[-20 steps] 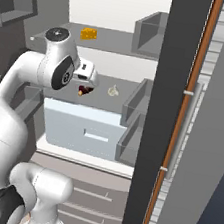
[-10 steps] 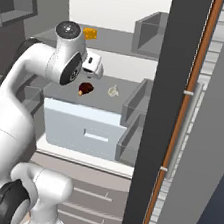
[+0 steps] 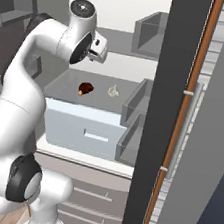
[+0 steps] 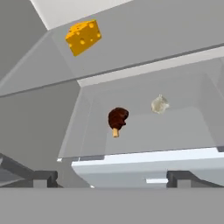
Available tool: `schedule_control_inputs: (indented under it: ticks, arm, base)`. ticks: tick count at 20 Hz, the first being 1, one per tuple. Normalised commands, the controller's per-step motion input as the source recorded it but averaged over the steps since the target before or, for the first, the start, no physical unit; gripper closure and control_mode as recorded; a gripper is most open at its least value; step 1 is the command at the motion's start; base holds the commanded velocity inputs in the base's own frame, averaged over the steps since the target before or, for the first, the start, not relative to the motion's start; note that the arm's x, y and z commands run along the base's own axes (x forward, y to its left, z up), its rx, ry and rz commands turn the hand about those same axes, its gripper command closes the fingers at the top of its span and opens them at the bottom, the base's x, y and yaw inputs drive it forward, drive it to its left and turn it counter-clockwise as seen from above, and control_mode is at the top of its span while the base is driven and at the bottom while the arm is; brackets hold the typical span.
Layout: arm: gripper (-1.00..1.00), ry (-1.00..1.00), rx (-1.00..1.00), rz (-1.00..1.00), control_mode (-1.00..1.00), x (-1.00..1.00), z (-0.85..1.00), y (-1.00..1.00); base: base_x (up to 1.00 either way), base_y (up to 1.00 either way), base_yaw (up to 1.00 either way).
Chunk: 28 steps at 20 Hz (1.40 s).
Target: Take the cheese, steak, and garlic from the fridge and place them on the plate on the dining counter to create an appetizer plate.
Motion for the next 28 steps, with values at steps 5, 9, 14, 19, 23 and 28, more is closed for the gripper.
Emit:
schedule_control_inputs:
  ticks: [5, 9, 14, 19, 23, 28]
  arm:
    - [-1.0, 0.0, 0.0, 0.0, -1.0, 0.25, 0.19, 0.34]
    - [-1.0, 0.0, 0.0, 0.0, -1.0, 0.33, 0.08, 0.47]
    - [-1.0, 0.0, 0.0, 0.0, -1.0, 0.35, 0.05, 0.38]
    - [-1.0, 0.0, 0.0, 0.0, -1.0, 0.38, 0.0, 0.3]
    - [-1.0, -0.02, -0.02, -0.01, -1.0, 0.44, 0.0, 0.13]
    - [-1.0, -0.03, -0.08, -0.05, -1.0, 0.57, 0.0, 0.11]
  base:
    - [0.0, 0.0, 0.0]
    - [0.0, 0.0, 0.0]
    - [0.0, 0.0, 0.0]
    - [0.0, 0.0, 0.0]
    - [0.0, 0.0, 0.0]
    - [0.0, 0.0, 0.0]
